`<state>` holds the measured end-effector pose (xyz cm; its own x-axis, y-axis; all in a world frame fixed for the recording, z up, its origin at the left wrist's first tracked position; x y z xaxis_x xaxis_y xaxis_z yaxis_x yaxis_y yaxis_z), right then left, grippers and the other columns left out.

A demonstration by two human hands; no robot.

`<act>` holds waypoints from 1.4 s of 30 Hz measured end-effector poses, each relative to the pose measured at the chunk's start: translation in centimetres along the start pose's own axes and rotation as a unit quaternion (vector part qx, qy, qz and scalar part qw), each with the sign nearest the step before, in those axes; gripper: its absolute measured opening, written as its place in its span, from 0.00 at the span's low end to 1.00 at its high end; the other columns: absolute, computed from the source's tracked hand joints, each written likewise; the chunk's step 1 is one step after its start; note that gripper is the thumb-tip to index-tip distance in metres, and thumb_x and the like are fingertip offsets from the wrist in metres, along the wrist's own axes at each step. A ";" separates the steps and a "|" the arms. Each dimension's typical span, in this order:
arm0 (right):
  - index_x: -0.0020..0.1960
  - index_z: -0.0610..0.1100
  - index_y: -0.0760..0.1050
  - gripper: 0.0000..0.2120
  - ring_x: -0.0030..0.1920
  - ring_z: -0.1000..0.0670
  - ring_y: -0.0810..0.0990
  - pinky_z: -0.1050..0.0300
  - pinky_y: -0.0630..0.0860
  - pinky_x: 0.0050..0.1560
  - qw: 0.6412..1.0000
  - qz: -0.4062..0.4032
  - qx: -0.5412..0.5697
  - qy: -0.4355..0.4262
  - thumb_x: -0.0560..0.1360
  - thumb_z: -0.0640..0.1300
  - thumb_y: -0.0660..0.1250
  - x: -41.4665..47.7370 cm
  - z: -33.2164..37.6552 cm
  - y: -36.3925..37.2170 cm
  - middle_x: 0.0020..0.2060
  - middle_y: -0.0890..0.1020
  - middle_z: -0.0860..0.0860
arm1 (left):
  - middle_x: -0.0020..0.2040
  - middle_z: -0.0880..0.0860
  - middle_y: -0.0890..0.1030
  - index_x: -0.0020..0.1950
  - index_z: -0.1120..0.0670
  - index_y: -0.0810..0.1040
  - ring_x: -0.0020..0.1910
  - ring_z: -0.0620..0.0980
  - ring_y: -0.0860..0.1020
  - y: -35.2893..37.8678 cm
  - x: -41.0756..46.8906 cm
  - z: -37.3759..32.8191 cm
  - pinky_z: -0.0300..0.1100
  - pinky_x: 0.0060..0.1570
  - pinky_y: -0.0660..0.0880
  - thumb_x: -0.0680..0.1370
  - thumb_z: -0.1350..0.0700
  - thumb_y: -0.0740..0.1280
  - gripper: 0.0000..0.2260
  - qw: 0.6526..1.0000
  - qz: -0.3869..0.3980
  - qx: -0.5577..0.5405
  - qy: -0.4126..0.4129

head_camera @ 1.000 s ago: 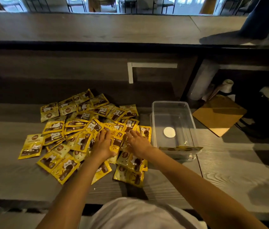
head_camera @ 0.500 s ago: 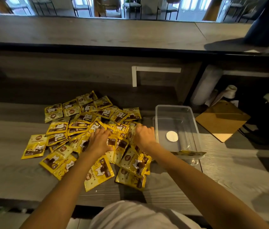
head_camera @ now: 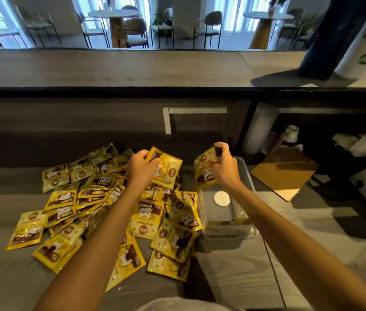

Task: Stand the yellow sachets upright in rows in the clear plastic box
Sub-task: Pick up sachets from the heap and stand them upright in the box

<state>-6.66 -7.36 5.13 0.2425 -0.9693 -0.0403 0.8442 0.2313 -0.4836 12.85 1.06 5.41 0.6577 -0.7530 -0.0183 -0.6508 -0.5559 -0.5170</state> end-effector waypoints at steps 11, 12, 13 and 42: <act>0.41 0.41 0.79 0.12 0.31 0.56 0.80 0.69 0.76 0.29 0.983 0.080 0.147 0.069 0.77 0.47 0.62 -0.9 -1.2 -2.2 0.30 0.81 0.52 | 0.55 0.56 0.80 0.57 0.56 0.75 0.50 0.50 0.80 7.0 -2.3 -1.7 0.40 0.40 0.75 0.78 0.57 0.64 0.09 0.913 0.050 -0.364 -0.178; 0.39 0.43 0.79 0.13 0.30 0.57 0.81 0.69 0.76 0.27 0.981 0.086 0.161 0.071 0.77 0.48 0.62 -0.9 -1.4 -2.3 0.28 0.82 0.54 | 0.56 0.56 0.80 0.58 0.56 0.75 0.51 0.50 0.80 7.1 -2.2 -1.6 0.41 0.44 0.76 0.78 0.57 0.64 0.10 0.913 0.052 -0.360 -0.186; 0.38 0.46 0.78 0.12 0.31 0.57 0.82 0.67 0.76 0.30 0.981 0.098 0.156 0.062 0.77 0.49 0.62 -1.0 -1.4 -2.3 0.29 0.82 0.55 | 0.57 0.56 0.79 0.59 0.56 0.74 0.52 0.51 0.79 7.2 -2.3 -1.5 0.42 0.46 0.76 0.78 0.57 0.64 0.10 0.907 0.057 -0.368 -0.195; 0.65 0.42 0.69 0.25 0.56 0.45 0.77 0.50 0.78 0.52 0.984 -0.095 0.141 0.049 0.72 0.25 0.58 -4.1 -6.1 -7.0 0.55 0.77 0.44 | 0.47 0.55 0.75 0.46 0.53 0.66 0.46 0.51 0.74 11.5 -9.3 -5.4 0.45 0.43 0.70 0.79 0.60 0.61 0.04 0.918 0.335 0.111 0.180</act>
<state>-16.51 -5.52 3.36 0.0309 -0.9975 -0.0636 0.9722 0.0448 -0.2296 -2.76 -0.22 4.24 -0.0553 -0.9897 -0.1320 -0.7438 0.1290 -0.6558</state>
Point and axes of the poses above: each hand's wrist, its own x-axis towards the middle knuckle, its own y-axis out of the palm, z = x × y, the point moved 4 cm from there along x, towards the middle knuckle
